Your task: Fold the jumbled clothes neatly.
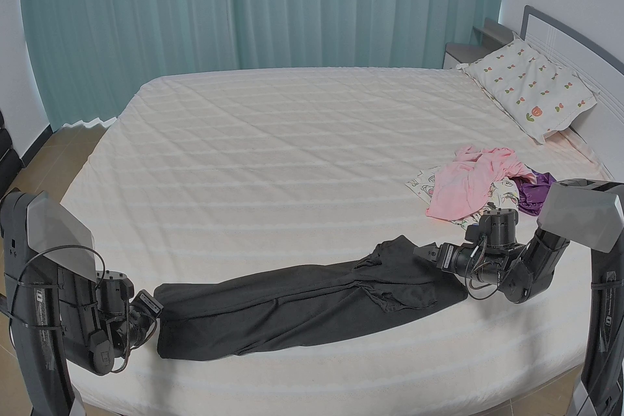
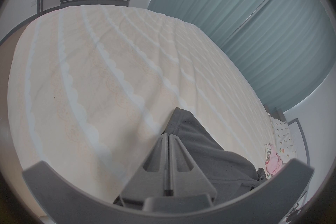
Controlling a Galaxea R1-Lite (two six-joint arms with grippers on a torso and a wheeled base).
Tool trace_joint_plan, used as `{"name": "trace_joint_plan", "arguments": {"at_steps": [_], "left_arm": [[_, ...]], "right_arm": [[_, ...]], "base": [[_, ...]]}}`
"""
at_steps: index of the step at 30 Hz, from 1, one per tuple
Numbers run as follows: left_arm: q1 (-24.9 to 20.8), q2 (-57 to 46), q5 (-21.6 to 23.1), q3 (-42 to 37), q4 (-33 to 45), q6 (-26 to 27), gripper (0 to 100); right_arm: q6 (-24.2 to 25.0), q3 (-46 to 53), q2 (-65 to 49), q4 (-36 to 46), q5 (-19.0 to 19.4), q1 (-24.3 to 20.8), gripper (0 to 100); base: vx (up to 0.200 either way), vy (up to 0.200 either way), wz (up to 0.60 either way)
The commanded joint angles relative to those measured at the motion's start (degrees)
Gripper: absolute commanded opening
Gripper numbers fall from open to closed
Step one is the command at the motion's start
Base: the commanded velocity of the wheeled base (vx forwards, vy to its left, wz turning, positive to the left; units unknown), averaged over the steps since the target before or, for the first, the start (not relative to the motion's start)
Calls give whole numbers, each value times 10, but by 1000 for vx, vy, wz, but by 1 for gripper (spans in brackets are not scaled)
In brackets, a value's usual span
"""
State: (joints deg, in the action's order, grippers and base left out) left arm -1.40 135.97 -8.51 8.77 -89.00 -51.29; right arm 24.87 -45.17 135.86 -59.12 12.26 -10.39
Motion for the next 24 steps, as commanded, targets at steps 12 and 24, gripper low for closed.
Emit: {"name": "trace_joint_plan", "arguments": {"at_steps": [12, 24], "left_arm": [[19, 2, 29, -6, -10, 13, 100], [21, 2, 63, -9, -10, -21, 100]], "right_arm": [[1, 0, -16, -13, 0, -11, 100], [-6, -158, -2, 145, -67, -129, 100]], "base": [[0, 0, 0], [0, 0, 0]]}}
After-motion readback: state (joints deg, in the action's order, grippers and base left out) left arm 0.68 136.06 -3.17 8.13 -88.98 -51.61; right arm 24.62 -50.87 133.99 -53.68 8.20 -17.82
